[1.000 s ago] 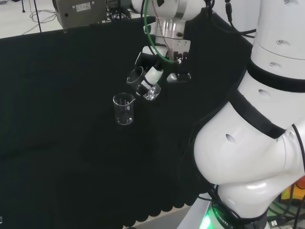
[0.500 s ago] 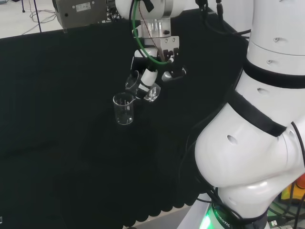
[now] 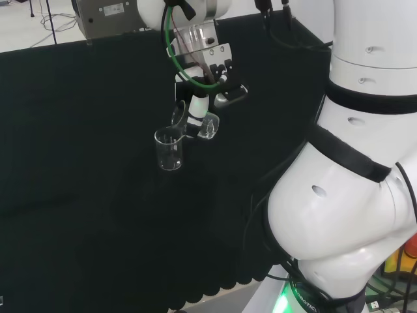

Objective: Pour the water from the handheld beaker into the one on the table.

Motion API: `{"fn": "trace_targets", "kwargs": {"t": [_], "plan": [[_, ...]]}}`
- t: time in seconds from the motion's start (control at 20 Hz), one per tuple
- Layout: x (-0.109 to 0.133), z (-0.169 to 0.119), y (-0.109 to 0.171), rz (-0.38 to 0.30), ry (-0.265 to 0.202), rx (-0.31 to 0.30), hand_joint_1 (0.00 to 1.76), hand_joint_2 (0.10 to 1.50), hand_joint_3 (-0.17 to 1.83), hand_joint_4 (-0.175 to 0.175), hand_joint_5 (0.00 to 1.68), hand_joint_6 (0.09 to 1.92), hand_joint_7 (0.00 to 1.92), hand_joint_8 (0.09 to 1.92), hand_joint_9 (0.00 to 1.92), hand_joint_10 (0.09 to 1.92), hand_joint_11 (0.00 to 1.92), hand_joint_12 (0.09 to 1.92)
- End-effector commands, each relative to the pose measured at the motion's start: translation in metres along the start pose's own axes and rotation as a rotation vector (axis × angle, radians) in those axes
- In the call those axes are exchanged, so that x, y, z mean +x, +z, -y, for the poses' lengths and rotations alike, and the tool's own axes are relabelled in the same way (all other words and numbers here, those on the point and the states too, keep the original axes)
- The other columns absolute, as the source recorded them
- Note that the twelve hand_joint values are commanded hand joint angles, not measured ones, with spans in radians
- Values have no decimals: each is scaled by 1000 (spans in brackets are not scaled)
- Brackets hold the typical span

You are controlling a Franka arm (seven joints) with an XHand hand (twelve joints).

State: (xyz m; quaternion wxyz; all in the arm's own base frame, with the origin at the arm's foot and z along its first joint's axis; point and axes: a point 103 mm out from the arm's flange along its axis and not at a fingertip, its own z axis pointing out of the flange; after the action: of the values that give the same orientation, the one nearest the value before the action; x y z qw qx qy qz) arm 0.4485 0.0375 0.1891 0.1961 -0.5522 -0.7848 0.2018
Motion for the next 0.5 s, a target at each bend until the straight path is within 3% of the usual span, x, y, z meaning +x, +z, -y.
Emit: {"fn": "trace_targets", "kwargs": {"t": [0.05,0.5], "plan": [[1,1,-2,53,15,57,1324,636,617,-175,1366,451,1427,410,1775,87,1384,618],[9,5,-10,131,35,95,1324,635,620,-175,1361,461,1422,421,1774,87,1384,619]]}}
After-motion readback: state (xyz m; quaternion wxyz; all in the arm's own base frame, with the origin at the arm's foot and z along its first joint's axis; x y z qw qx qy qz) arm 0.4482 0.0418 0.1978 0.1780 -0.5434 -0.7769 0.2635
